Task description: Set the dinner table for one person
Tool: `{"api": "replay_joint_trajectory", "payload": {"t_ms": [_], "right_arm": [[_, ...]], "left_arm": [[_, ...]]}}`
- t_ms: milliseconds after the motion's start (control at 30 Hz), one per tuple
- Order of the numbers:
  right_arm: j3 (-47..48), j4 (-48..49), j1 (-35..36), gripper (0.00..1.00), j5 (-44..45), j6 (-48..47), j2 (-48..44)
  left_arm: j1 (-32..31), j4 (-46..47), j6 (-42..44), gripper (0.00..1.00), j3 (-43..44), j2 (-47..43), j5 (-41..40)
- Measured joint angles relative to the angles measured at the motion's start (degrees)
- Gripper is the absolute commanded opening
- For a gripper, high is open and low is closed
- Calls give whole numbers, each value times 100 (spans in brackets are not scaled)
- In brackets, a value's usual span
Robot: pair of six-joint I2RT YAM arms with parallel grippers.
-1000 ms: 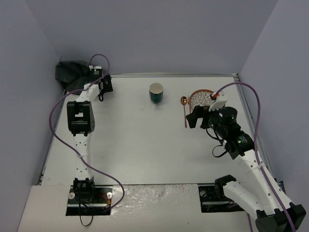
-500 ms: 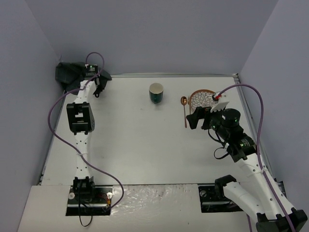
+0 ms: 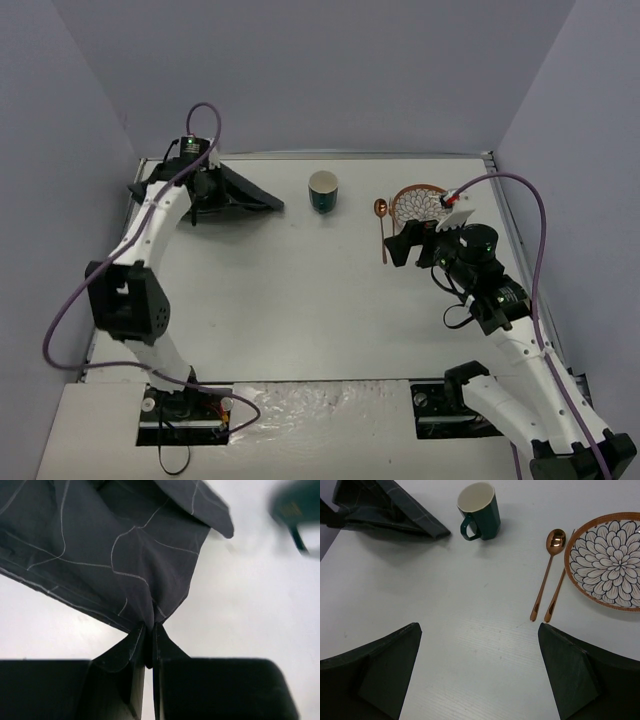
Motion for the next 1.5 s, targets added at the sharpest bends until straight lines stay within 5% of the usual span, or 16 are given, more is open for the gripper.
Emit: {"api": "replay_joint_trajectory", "payload": {"t_ms": [167,333,533,633,767,967,1233,1500], "right_arm": [[0,26,39,100,-152,118,2],[-45,195,76,100,-321,304,4],[-380,355,193,100,-380,482,217],[-565,435,295,100,-378,520,545],[-691,471,513,100,-223,563,1007],[-692,761,1032,100,351,665,1894],[-629,1184,1593,97,1080,760,2944],[-597,1700,1887,80,1543,906,3566]], "left_arm": [[-1740,113,-562,0,-1767,-1844,-22],[-3548,85,-1581,2,-3574,-2397,-221],[-4530,-41,-2519,48,-4150,-2755,-406],[-4640,-46,-2682,74,-4037,-2935,-561],[-4655,-127,-2702,93,-3745,-3109,-826],[-4224,-222,-2248,92,-3129,-3235,-1310],[-2495,346,-1595,85,-3545,-2864,-1353],[-2412,1256,-1578,82,-3652,-1978,-962]]}}
